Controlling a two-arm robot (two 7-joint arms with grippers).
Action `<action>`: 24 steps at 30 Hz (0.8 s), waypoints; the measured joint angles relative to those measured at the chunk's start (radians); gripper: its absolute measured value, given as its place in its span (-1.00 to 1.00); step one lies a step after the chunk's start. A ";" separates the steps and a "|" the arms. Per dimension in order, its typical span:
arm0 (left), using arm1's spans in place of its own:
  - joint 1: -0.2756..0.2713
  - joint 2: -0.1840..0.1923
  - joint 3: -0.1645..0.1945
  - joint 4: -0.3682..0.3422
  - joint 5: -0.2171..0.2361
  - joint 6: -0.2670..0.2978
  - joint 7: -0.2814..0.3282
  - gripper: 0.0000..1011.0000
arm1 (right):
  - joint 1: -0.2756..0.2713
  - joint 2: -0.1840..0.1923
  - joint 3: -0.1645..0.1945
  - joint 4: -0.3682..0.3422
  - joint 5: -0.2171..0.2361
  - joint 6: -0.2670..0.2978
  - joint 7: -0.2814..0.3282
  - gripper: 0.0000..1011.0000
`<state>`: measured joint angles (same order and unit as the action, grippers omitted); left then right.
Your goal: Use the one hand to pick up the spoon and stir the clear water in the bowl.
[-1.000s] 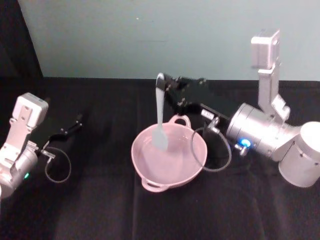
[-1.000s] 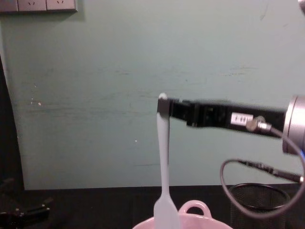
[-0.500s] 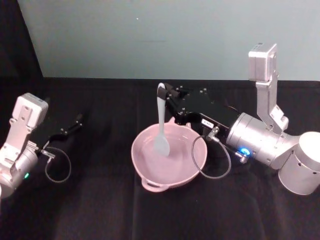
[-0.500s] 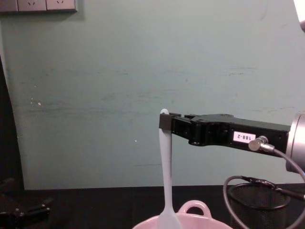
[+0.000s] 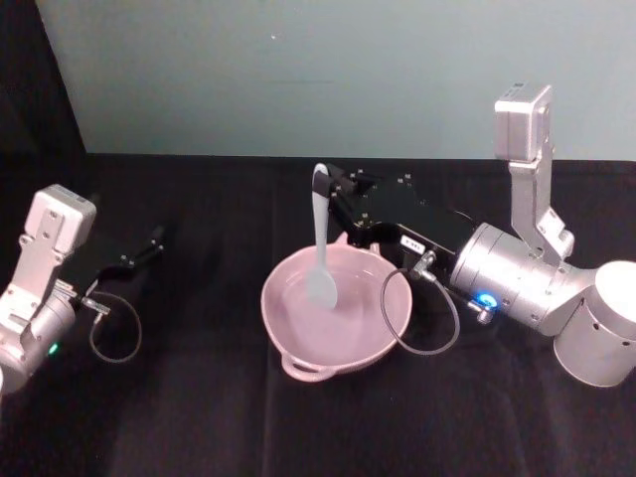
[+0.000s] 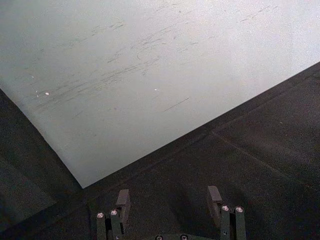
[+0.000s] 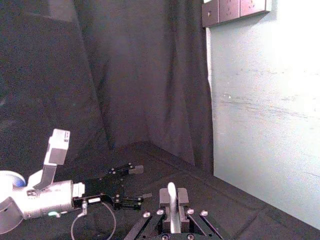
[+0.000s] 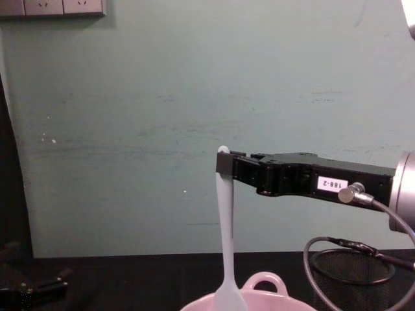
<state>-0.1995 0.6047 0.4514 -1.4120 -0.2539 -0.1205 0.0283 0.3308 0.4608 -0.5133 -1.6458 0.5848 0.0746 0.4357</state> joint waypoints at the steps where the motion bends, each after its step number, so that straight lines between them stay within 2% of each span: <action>1: 0.000 0.000 0.000 0.000 0.000 0.000 0.000 1.00 | 0.000 0.000 0.000 0.000 0.000 0.000 0.000 -0.81; 14: 0.000 0.000 0.000 0.000 0.000 0.000 0.000 1.00 | -0.020 -0.030 0.004 0.015 -0.015 -0.014 0.013 -0.81; 24: 0.000 0.000 0.000 0.000 0.000 0.000 0.000 1.00 | 0.020 -0.086 -0.002 0.120 -0.024 -0.033 0.034 -0.81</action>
<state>-0.1995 0.6047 0.4514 -1.4120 -0.2539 -0.1205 0.0283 0.3508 0.3750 -0.5153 -1.5253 0.5603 0.0412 0.4698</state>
